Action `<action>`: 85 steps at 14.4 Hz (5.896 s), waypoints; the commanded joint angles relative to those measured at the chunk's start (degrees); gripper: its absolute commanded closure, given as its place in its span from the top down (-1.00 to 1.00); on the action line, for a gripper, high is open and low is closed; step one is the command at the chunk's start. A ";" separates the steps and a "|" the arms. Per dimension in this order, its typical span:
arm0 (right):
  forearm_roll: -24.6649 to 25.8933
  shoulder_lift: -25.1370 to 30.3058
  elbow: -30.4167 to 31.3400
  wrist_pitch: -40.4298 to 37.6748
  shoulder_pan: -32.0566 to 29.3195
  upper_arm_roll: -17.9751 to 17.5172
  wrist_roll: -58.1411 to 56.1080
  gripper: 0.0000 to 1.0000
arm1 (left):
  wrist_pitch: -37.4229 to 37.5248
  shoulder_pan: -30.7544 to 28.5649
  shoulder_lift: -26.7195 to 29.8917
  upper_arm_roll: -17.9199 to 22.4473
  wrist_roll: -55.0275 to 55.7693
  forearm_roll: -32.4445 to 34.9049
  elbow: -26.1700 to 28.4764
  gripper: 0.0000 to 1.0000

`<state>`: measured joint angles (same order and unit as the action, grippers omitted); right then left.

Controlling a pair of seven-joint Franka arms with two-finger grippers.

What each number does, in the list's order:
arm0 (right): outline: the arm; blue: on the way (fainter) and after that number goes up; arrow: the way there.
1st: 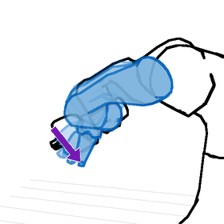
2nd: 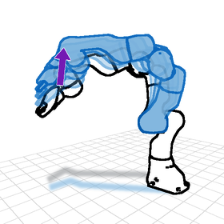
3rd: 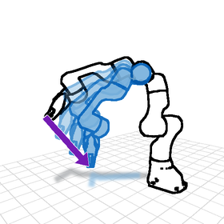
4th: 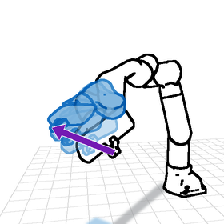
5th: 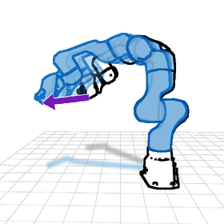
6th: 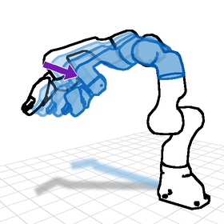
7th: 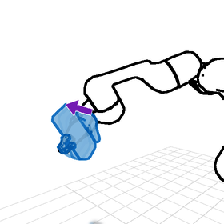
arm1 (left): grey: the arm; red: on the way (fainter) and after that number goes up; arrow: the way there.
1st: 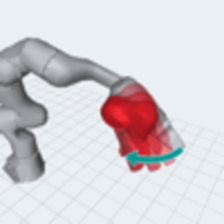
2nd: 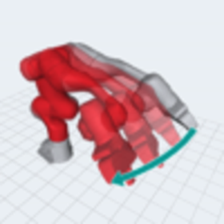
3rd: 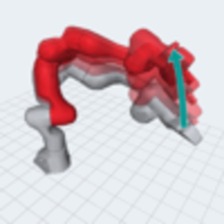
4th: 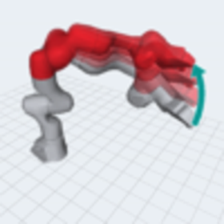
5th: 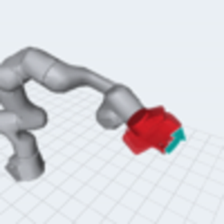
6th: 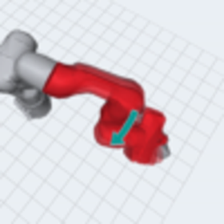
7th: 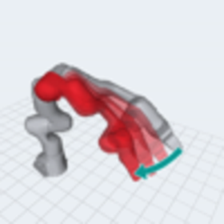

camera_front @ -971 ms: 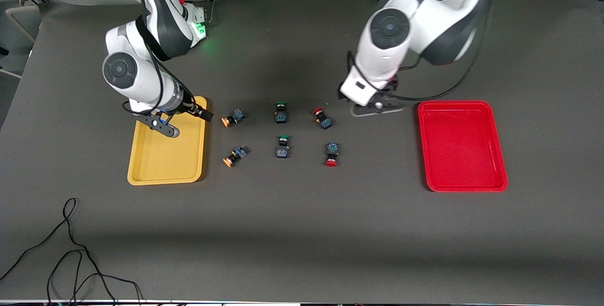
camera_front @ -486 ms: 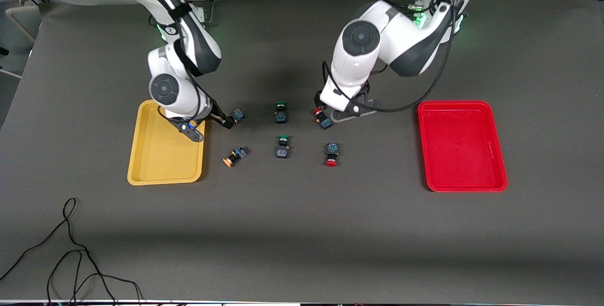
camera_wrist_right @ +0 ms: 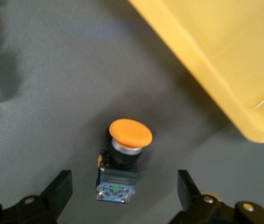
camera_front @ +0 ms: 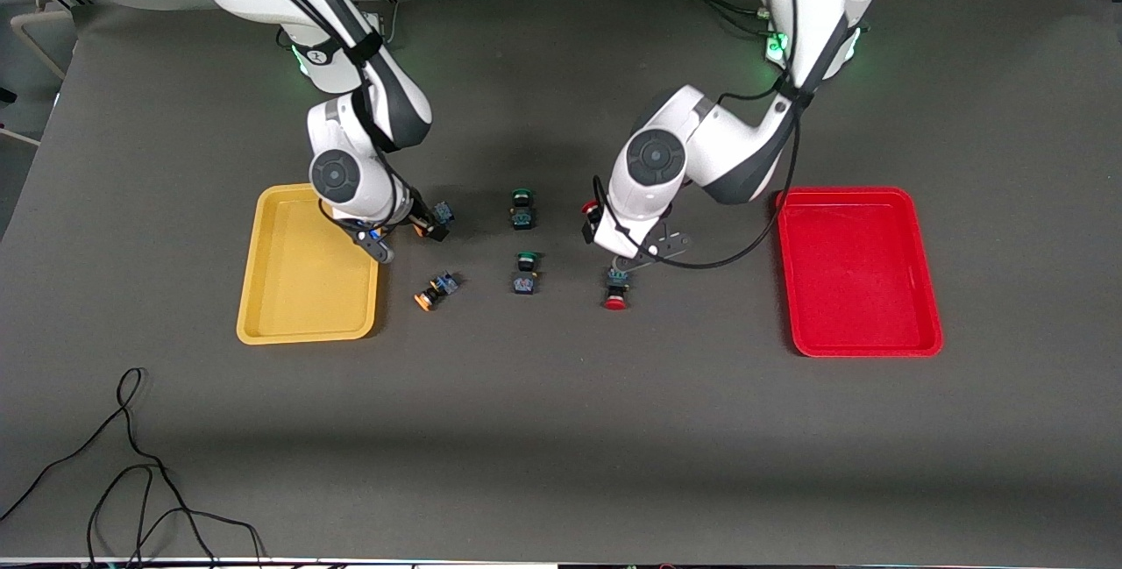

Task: Place red and yellow buttons in trays
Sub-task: 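Grasp the orange button with the right gripper while the left gripper grasps red, then drop the orange button with the right gripper while the left gripper drops red, then grasp another orange button with the right gripper while the left gripper grasps red, then place the orange button in the yellow tray with the right gripper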

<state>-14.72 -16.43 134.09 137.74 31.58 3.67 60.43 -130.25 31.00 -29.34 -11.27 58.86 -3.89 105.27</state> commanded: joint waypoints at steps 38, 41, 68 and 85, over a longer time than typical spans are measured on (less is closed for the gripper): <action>-0.20 5.63 10.23 2.53 -2.05 26.47 -35.18 -0.84 | 5.82 -35.84 5.89 1.43 -56.67 10.92 10.83 -0.69; -5.23 4.21 10.14 3.15 -1.96 26.47 -39.33 0.66 | 2.19 -35.84 2.89 2.05 -56.58 11.01 10.48 -0.37; -6.72 -16.45 -22.38 2.62 -0.99 4.33 -6.37 -0.84 | 2.74 -0.77 -4.31 1.34 -24.25 6.35 -11.32 1.00; -6.63 -2.47 -10.89 -7.97 -4.51 21.64 -36.77 -1.00 | -2.41 -0.41 -10.14 1.61 -14.04 9.43 -12.46 -0.93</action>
<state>-20.20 -18.77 117.80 122.63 25.95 24.96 27.68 -136.53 30.55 -41.99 -10.22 42.98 5.56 93.59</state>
